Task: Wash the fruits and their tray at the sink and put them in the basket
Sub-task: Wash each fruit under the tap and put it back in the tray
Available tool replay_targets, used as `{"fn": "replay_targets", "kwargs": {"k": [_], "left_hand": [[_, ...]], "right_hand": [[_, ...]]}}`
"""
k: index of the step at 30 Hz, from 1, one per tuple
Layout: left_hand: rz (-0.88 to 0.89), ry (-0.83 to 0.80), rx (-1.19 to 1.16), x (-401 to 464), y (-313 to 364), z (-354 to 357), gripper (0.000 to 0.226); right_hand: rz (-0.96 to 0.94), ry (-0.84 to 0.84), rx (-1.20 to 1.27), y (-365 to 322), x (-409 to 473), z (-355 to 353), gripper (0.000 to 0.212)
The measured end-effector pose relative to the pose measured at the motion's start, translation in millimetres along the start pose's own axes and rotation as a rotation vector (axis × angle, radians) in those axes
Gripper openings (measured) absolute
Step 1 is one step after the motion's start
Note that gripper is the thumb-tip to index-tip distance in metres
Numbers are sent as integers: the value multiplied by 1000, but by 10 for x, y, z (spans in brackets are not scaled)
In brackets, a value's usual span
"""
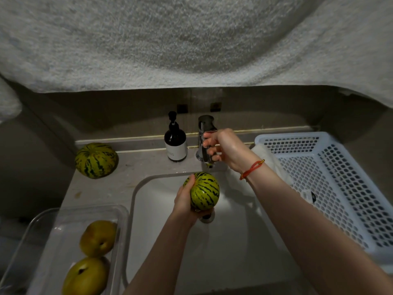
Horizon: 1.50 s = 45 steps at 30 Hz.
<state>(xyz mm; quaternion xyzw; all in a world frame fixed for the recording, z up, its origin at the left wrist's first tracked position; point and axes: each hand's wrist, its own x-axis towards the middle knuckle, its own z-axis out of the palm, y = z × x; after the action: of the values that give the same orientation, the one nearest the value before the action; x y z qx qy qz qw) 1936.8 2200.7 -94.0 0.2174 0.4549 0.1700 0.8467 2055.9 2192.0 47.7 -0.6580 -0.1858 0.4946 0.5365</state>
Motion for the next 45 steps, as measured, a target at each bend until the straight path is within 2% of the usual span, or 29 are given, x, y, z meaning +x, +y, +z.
{"fn": "replay_targets", "kwargs": {"k": [13, 16, 19, 22, 24, 26, 28, 31, 34, 36, 37, 39, 41, 43, 45], "left_hand": [[-30, 23, -28, 55, -35, 112, 55], [-20, 27, -25, 86, -39, 103, 55], [28, 6, 28, 125, -49, 131, 53], [99, 15, 47, 141, -60, 209, 49], [148, 98, 47, 161, -83, 220, 38], [241, 182, 80, 186, -105, 188, 30], [354, 236, 143, 193, -93, 161, 19], [506, 269, 318, 188, -27, 100, 18], [607, 258, 553, 197, 31, 25, 17], [600, 203, 478, 167, 74, 39, 5], [567, 201, 387, 152, 109, 68, 8], [478, 225, 214, 162, 154, 108, 12], [372, 202, 144, 171, 150, 144, 9], [167, 94, 46, 148, 135, 130, 34], [-69, -85, -45, 98, 171, 109, 52]], "right_hand": [[-81, -24, -24, 53, 65, -62, 30], [-197, 176, 2, 286, 110, -231, 33], [-155, 435, 67, 780, 149, -336, 25], [-64, 340, -74, 1218, 217, -180, 17], [-64, 287, -117, 1330, 296, -67, 7], [-17, 305, -110, 1357, 399, -24, 7], [145, 315, -81, 1387, 515, -28, 23], [389, 144, 179, 1475, 639, -14, 49], [461, -4, 474, 1591, 604, 30, 64], [338, 86, 537, 1648, 581, 83, 55], [224, 182, 516, 1667, 568, 112, 46], [-39, 353, 344, 1667, 513, 136, 24], [-257, 410, 156, 1654, 453, 121, 21], [-347, 378, 57, 1644, 417, 95, 9], [-440, 355, -61, 1611, 393, 55, 5]]}}
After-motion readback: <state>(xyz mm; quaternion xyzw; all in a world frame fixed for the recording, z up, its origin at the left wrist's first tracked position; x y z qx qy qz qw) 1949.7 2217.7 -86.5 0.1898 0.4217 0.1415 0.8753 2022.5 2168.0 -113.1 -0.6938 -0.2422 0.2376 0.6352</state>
